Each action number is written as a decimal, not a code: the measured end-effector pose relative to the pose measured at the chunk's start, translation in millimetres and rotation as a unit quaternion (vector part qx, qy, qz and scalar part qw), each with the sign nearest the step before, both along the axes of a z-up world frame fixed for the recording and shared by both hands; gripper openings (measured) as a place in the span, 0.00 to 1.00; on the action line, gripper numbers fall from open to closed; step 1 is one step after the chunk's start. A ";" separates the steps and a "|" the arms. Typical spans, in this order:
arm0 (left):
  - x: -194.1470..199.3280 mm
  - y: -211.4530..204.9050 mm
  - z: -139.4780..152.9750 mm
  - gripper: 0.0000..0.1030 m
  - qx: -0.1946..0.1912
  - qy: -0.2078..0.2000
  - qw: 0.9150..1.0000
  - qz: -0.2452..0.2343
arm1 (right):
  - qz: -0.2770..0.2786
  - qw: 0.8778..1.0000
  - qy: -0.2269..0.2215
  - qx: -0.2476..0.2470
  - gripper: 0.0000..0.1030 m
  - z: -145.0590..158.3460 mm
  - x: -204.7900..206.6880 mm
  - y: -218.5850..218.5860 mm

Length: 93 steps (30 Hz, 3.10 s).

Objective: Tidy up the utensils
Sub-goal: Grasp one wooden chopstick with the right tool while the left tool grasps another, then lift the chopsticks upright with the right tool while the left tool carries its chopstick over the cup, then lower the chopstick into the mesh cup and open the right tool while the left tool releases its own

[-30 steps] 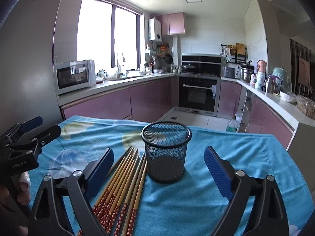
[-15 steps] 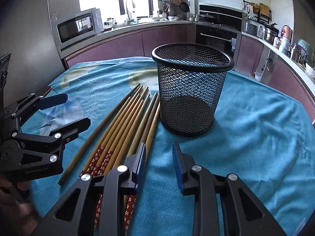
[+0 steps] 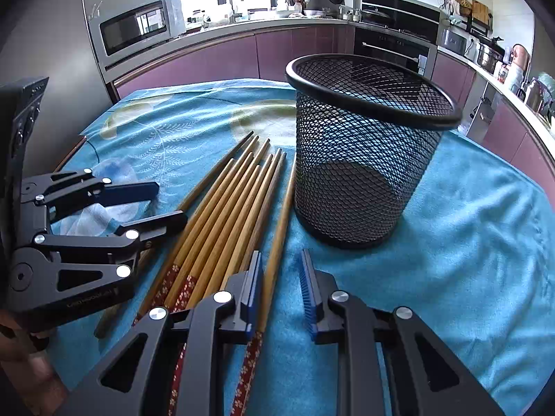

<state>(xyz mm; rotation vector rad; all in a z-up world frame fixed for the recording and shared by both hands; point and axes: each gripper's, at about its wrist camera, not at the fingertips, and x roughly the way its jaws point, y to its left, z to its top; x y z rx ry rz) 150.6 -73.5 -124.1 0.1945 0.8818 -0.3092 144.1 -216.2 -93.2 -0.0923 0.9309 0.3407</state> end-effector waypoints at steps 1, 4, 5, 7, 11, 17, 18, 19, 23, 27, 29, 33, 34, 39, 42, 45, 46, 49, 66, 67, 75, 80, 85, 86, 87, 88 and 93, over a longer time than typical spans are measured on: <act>3.4 -1.2 -0.6 0.38 -0.002 0.002 1.000 -0.002 | 0.001 1.000 0.001 0.002 0.15 -0.3 1.8 0.6; 12.0 -3.2 -1.8 0.30 -0.013 0.010 1.000 -0.003 | 0.002 1.000 0.009 0.014 0.07 -0.1 6.3 -0.3; 14.8 -4.2 -2.1 0.26 -0.015 0.012 1.000 -0.003 | 0.001 1.000 0.011 0.017 0.06 0.1 6.9 -1.3; 16.8 -5.4 -0.8 0.15 -0.024 0.017 1.000 -0.001 | -0.001 1.000 0.012 0.024 0.06 0.5 7.3 -1.9; 16.0 -2.2 2.9 0.08 -0.046 0.026 0.999 0.009 | -0.003 0.999 0.009 0.042 0.05 4.7 3.4 -7.2; 6.0 12.6 23.9 0.08 -0.083 0.006 0.996 0.013 | 0.013 0.997 -0.011 0.077 0.05 23.4 -8.8 -21.8; 4.9 15.1 30.3 0.08 -0.093 0.002 0.996 0.010 | 0.017 0.996 -0.017 0.084 0.05 28.4 -11.1 -24.3; 2.4 18.1 36.8 0.08 -0.101 -0.002 0.995 0.007 | 0.021 0.995 -0.022 0.094 0.05 33.7 -13.3 -27.1; -7.6 24.2 70.3 0.08 -0.137 -0.027 0.990 -0.013 | 0.029 0.990 -0.053 0.128 0.05 58.6 -20.8 -37.9; -16.9 27.2 105.2 0.08 -0.172 -0.056 0.983 -0.034 | 0.033 0.984 -0.086 0.153 0.05 83.0 -24.1 -46.6; -22.3 30.1 123.6 0.08 -0.192 -0.069 0.978 -0.046 | 0.032 0.981 -0.108 0.157 0.05 93.6 -25.0 -50.7; -25.6 30.2 158.7 0.07 -0.224 -0.093 0.968 -0.065 | 0.026 0.976 -0.128 0.176 0.05 107.9 -17.1 -61.3; -25.0 29.0 167.3 0.07 -0.229 -0.098 0.966 -0.068 | 0.025 0.974 -0.138 0.178 0.05 111.7 -14.8 -62.7; -15.8 23.8 201.1 0.07 -0.247 -0.117 0.959 -0.077 | 0.018 0.967 -0.176 0.184 0.05 131.4 -3.3 -73.4; -5.4 17.5 217.9 0.07 -0.259 -0.120 0.955 -0.078 | 0.011 0.960 -0.205 0.189 0.05 145.3 6.6 -79.5; 2.6 7.9 230.1 0.07 -0.264 -0.123 0.953 -0.081 | 0.005 0.957 -0.227 0.180 0.05 152.8 18.8 -80.0; 5.3 4.2 232.3 0.07 -0.263 -0.125 0.953 -0.083 | 0.001 0.956 -0.233 0.176 0.05 154.4 22.5 -79.6; 17.9 -7.2 234.1 0.07 -0.253 -0.125 0.956 -0.086 | -0.010 0.956 -0.240 0.172 0.05 153.7 37.1 -81.0; 72.7 -70.7 140.1 0.08 -0.159 -0.012 0.982 -0.103 | -0.018 0.990 -0.106 0.087 0.06 87.8 88.0 -61.2; 78.3 -70.6 134.9 0.08 -0.159 -0.008 0.982 -0.102 | -0.021 0.991 -0.102 0.086 0.06 87.4 88.7 -59.7; 91.6 -60.9 114.6 0.26 -0.157 -0.023 0.984 -0.076 | -0.047 0.990 -0.103 0.086 0.22 84.9 88.7 -62.0; 70.3 -42.3 119.6 0.33 -0.157 -0.063 0.984 -0.055 | -0.061 0.984 -0.139 0.090 0.28 96.4 66.6 -71.3; 40.2 -10.0 119.9 0.46 -0.144 -0.095 0.985 -0.031 | -0.034 0.979 -0.172 0.105 0.33 112.9 31.3 -76.4; 35.2 -4.0 117.7 0.48 -0.140 -0.096 0.985 -0.026 | -0.023 0.978 -0.176 0.107 0.35 114.9 22.8 -74.9; 29.4 3.6 113.9 0.49 -0.136 -0.096 0.986 -0.025 | -0.008 0.978 -0.179 0.108 0.37 115.9 12.4 -72.2; 25.0 9.2 109.6 0.50 -0.132 -0.092 0.987 -0.022 | 0.007 0.978 -0.180 0.106 0.38 115.7 2.9 -69.5; 6.8 30.8 80.1 0.51 -0.114 -0.063 0.991 -0.008 | 0.057 0.984 -0.143 0.085 0.38 93.7 -28.6 -42.7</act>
